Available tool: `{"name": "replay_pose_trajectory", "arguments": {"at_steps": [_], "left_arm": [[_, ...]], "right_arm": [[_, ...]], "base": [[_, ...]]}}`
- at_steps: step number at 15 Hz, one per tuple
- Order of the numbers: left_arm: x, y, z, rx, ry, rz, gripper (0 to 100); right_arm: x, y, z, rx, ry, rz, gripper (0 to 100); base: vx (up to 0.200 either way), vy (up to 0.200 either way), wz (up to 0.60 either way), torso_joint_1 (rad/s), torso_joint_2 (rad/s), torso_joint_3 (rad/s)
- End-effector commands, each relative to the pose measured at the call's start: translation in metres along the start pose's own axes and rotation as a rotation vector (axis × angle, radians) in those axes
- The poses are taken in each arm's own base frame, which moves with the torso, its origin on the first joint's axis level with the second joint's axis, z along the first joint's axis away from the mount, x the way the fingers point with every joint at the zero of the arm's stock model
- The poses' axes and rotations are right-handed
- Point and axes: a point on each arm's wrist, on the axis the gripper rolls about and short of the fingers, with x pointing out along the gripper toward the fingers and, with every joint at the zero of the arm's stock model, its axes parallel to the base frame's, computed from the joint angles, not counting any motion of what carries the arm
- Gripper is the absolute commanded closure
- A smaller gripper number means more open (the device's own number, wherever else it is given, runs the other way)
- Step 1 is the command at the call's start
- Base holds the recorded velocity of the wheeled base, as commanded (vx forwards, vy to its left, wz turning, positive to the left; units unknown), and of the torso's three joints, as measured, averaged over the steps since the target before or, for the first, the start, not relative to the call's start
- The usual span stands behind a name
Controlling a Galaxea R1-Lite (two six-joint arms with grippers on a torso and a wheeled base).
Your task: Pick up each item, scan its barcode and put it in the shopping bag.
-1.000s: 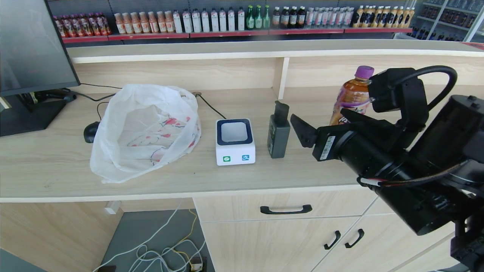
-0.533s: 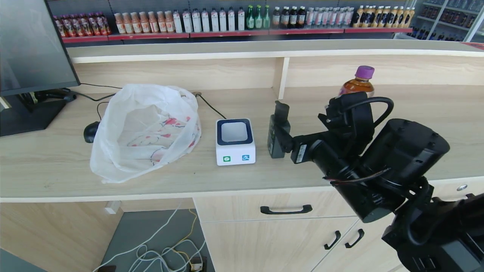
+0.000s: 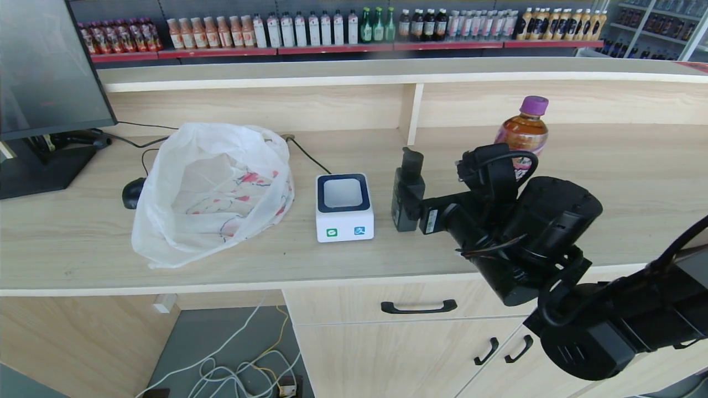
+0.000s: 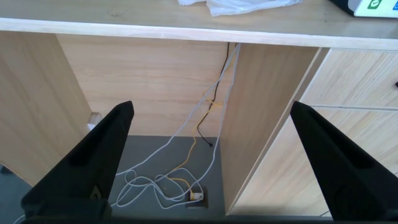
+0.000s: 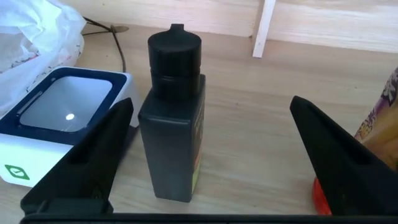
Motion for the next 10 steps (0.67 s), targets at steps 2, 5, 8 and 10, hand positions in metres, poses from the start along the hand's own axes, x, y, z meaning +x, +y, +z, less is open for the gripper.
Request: {"name": "replay_pose_trajectory", "arguments": {"at_steps": [2,5,8,10], "left_arm": [[0.0,0.0,0.0,0.0,0.0,0.0,0],[0.0,0.0,0.0,0.0,0.0,0.0,0],[0.0,0.0,0.0,0.0,-0.001,0.0,0],[0.0,0.0,0.0,0.0,0.0,0.0,0]], "right_arm": [[0.007,0.002,-0.004,0.0,-0.003,-0.005,0],[0.02,-0.001,0.002,0.013,-0.044,-0.028,0],[0.026,0.002,0.001,0.014,-0.054,-0.029,0],[0.031,0.004,0.001,0.019,-0.062,-0.03,0]], "base": [[0.0,0.0,0.0,0.0,0.0,0.0],[0.0,0.0,0.0,0.0,0.0,0.0],[0.0,0.0,0.0,0.0,0.0,0.0],[0.0,0.0,0.0,0.0,0.0,0.0]]}}
